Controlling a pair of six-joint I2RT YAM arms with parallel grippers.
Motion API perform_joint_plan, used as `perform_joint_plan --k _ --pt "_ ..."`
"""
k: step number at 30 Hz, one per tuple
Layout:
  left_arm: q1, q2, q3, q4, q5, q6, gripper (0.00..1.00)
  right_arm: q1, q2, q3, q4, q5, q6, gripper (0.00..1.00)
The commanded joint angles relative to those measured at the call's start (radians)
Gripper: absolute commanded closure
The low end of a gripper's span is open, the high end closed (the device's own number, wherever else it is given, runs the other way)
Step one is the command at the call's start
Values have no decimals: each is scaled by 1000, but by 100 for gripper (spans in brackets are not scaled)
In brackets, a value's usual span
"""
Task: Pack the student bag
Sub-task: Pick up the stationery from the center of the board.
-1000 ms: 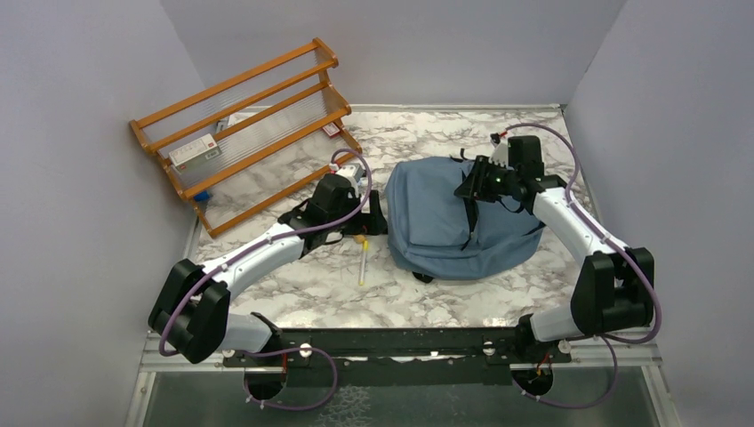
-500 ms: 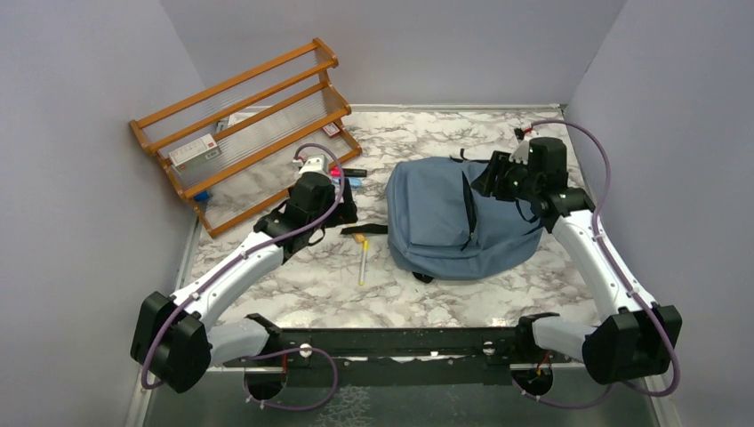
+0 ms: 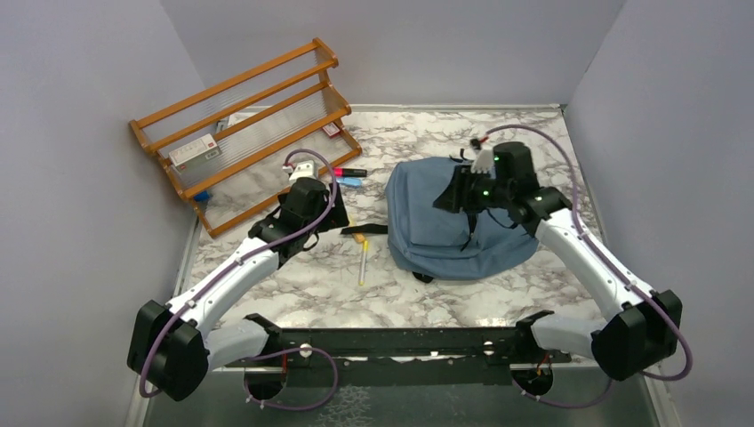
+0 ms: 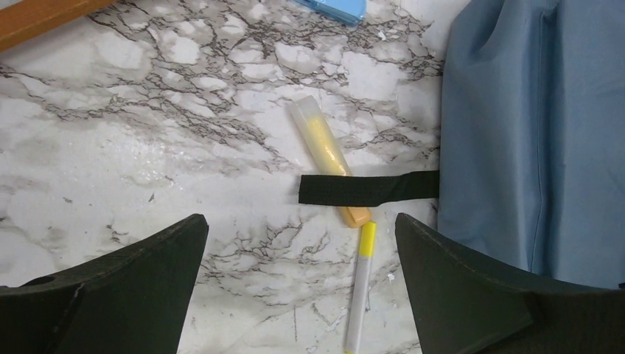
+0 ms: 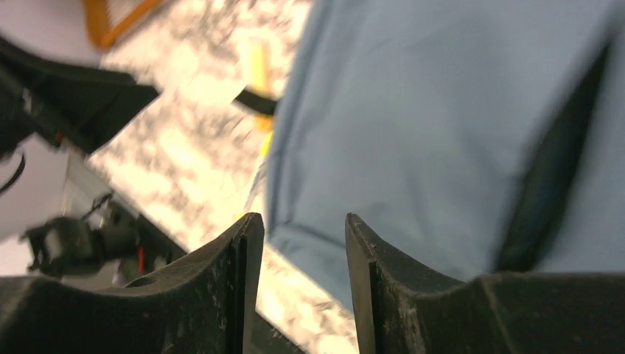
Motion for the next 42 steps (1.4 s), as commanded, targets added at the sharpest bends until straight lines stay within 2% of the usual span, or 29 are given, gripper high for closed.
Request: perform_joint_plan --k 1,9,14,21,30,37,42 --pt "9 -49 -3 -18 -67 -25 2 220 40 29 13 52 102 51" --pt "10 -146 -12 -56 -123 1 2 614 207 -5 179 285 297 55" --pt "10 -205 -29 -74 -152 45 2 752 353 36 198 451 403 52" --pt "10 -275 -62 -88 -163 72 2 778 535 135 111 585 463 50" --pt "10 -292 -61 -87 -172 73 2 788 721 295 -31 673 485 51" --pt "10 -285 -60 -86 -162 76 2 794 798 352 -82 703 477 55" --pt "10 -286 -61 -85 -159 78 2 797 831 355 -75 670 470 63"
